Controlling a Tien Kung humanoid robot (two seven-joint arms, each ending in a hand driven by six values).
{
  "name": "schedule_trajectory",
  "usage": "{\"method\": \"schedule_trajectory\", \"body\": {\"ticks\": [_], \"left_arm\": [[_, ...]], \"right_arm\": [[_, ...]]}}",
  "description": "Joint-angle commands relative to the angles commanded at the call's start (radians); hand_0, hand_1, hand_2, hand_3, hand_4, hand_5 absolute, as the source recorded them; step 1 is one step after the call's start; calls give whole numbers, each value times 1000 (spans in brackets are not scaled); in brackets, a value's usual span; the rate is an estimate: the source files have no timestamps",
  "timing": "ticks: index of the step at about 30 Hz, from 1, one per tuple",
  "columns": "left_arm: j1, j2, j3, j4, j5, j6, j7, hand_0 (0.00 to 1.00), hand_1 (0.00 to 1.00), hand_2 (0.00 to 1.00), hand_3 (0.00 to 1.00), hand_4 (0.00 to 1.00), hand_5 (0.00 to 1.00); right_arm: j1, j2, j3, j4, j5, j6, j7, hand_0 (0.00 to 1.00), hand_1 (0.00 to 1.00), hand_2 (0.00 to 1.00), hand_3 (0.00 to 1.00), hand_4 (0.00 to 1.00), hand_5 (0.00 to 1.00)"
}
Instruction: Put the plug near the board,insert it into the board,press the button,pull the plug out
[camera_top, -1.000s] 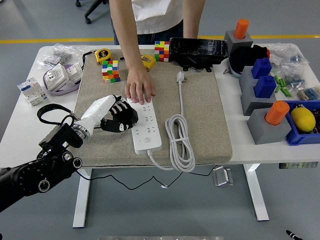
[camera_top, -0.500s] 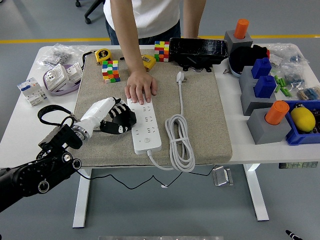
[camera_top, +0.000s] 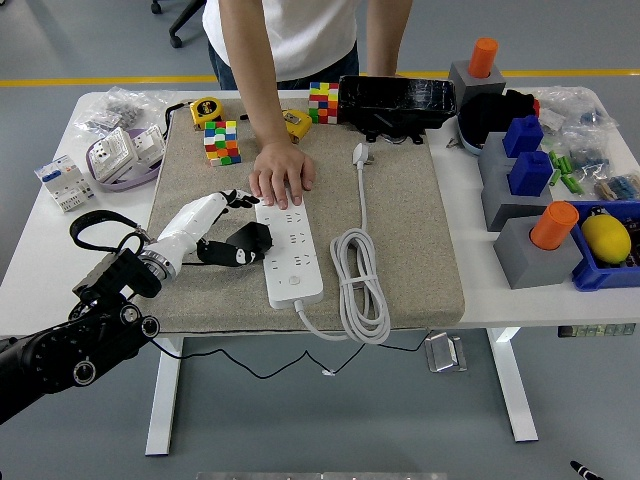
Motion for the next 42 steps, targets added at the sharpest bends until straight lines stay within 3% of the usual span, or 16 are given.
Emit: {"method": "schedule_trajectory", "body": {"ticks": [1, 6, 7, 9, 12, 13, 17, 19, 25, 29, 42], "left_arm": [[7, 3, -15, -16, -7, 8, -13, 740, 796, 807, 796, 998, 423], [52, 15, -76, -102, -90, 71, -85, 740, 796, 807, 796, 998, 423], [67, 17, -91, -123, -94, 88, -95, 732, 775, 788, 784, 998, 598], [97, 20, -116, -162, -90, 119, -98, 732, 775, 788, 784, 998, 598], [142, 28, -138, -220, -71, 147, -58, 732, 775, 788, 784, 998, 598], [160, 33, -139, -242, -63, 154, -36, 734, 777, 784, 777, 986, 653], [227, 49, -130, -307, -13, 162, 45, 734, 777, 784, 777, 986, 653], [250, 50, -126, -320, 1, 166, 67, 789, 806, 799, 777, 957, 702], [294, 46, -102, -336, 54, 191, 109, 799, 816, 812, 792, 942, 715], [309, 38, -109, -331, 85, 175, 144, 799, 816, 812, 792, 942, 715], [296, 31, -80, -314, 84, 167, 151, 794, 819, 814, 796, 920, 729]], "right_arm": [[0, 0, 0, 0, 0, 0, 0, 607, 642, 657, 555, 951, 500], [-1, -1, 3, 0, -2, -1, 0, 607, 642, 657, 555, 951, 500], [-1, -1, 2, -1, -2, -1, 0, 607, 642, 657, 555, 951, 499], [-2, -1, 1, -1, -3, -1, 0, 607, 642, 657, 555, 951, 499], [-2, 0, 1, 0, -4, -1, 0, 607, 642, 657, 555, 951, 499], [-3, 0, 1, 0, -4, -1, 1, 608, 642, 657, 555, 951, 499], [-4, 0, 2, 0, -5, -1, 1, 608, 642, 657, 555, 951, 499], [-4, 0, 3, 0, -6, -2, 1, 608, 642, 657, 554, 951, 497], [-5, 2, 7, 1, -7, -2, 3, 608, 642, 657, 554, 949, 496], [-6, 2, 8, 2, -8, -3, 4, 608, 642, 657, 554, 949, 496], [-5, 3, 6, 2, -6, -3, 5, 608, 642, 657, 554, 949, 494]]}}
